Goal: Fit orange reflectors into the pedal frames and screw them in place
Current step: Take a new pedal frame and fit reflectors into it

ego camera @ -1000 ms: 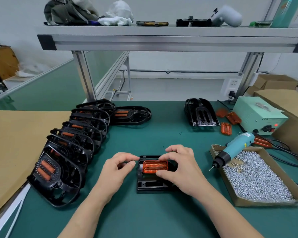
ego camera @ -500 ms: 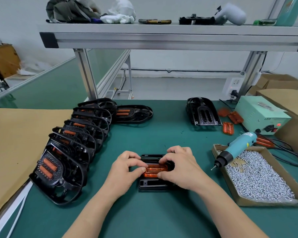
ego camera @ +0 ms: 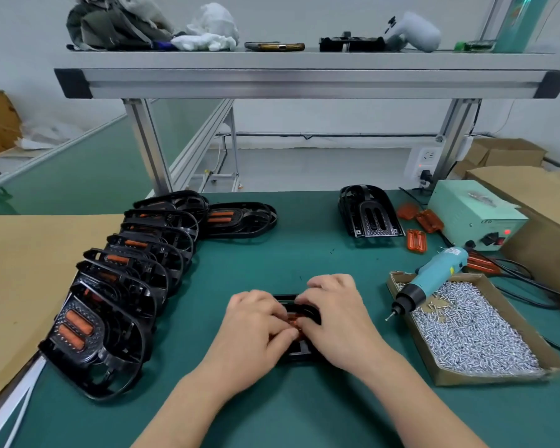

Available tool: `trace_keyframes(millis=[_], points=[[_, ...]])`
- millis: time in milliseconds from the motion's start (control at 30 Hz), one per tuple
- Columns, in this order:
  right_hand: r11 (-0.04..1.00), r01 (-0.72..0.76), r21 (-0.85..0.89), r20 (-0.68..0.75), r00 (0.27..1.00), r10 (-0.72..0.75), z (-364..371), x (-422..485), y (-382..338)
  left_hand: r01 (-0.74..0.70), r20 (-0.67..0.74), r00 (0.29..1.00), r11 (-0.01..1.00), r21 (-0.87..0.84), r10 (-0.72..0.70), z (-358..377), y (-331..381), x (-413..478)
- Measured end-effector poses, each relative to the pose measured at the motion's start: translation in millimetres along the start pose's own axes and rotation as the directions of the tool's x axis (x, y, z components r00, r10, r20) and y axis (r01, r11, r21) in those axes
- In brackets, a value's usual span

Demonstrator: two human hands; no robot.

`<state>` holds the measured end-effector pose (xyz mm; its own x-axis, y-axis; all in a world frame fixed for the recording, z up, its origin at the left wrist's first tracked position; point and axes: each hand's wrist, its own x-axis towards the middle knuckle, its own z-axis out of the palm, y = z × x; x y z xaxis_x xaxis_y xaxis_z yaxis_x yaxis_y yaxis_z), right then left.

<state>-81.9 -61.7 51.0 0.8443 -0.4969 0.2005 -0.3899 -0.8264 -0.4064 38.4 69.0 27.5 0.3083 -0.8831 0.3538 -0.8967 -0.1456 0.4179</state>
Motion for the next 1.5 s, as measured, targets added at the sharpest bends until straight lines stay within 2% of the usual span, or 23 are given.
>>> trace_keyframes(millis=[100, 200, 300, 433, 700, 967, 1067, 1200, 1333, 1433, 1500], points=[[0.991, -0.045, 0.130, -0.237, 0.969, 0.075, -30.1, -10.1, 14.7, 0.009, 0.007, 1.000, 1.000, -0.009, -0.009, 6.3, 0.8, -3.7], [0.966, -0.216, 0.141, -0.341, 0.905, 0.252, -69.7, -18.0, 45.2, 0.010, 0.007, 1.000, 1.000, -0.011, -0.010, 6.8, -1.3, -3.7], [0.896, -0.444, 0.016, -0.295, 0.854, 0.429, -95.7, -26.7, 77.4, -0.004, 0.032, 0.999, 1.000, 0.028, 0.003, 6.9, -0.3, 0.4], [0.826, -0.559, -0.064, -0.195, 0.819, 0.539, -96.7, -38.9, 102.8, -0.003, 0.018, 1.000, 0.999, 0.034, 0.002, 8.3, 0.5, 2.0], [0.833, -0.536, -0.132, 0.030, 0.838, 0.544, -73.4, -42.7, 117.0, -0.008, 0.000, 1.000, 0.998, 0.060, 0.008, 10.1, 2.6, 0.2], [0.836, -0.544, -0.078, -0.040, 0.839, 0.542, -69.3, -45.0, 116.1, -0.017, -0.052, 0.998, 0.984, 0.176, 0.027, 10.5, 10.8, 3.4], [0.848, -0.527, -0.057, -0.068, 0.849, 0.523, -68.0, -48.0, 117.2, 0.006, -0.094, 0.996, 0.986, 0.169, 0.010, 10.8, 15.5, 6.0], [0.857, -0.515, 0.006, -0.164, 0.845, 0.509, -70.6, -51.0, 117.7, 0.011, -0.158, 0.987, 0.995, 0.096, 0.005, 9.6, 26.6, 9.5], [0.852, -0.500, 0.157, -0.308, 0.795, 0.523, -78.3, -50.3, 115.7, 0.044, -0.210, 0.976, 0.998, -0.054, -0.055, 8.6, 41.3, 16.8], [0.864, -0.436, 0.250, -0.325, 0.803, 0.499, -82.7, -48.5, 106.8, 0.100, -0.187, 0.971, 0.963, -0.249, -0.149, 6.1, 55.4, 22.2], [0.857, -0.340, 0.386, -0.288, 0.838, 0.463, -81.3, -45.9, 92.3, 0.112, -0.170, 0.968, 0.926, -0.362, -0.183, 6.0, 66.3, 25.0]])
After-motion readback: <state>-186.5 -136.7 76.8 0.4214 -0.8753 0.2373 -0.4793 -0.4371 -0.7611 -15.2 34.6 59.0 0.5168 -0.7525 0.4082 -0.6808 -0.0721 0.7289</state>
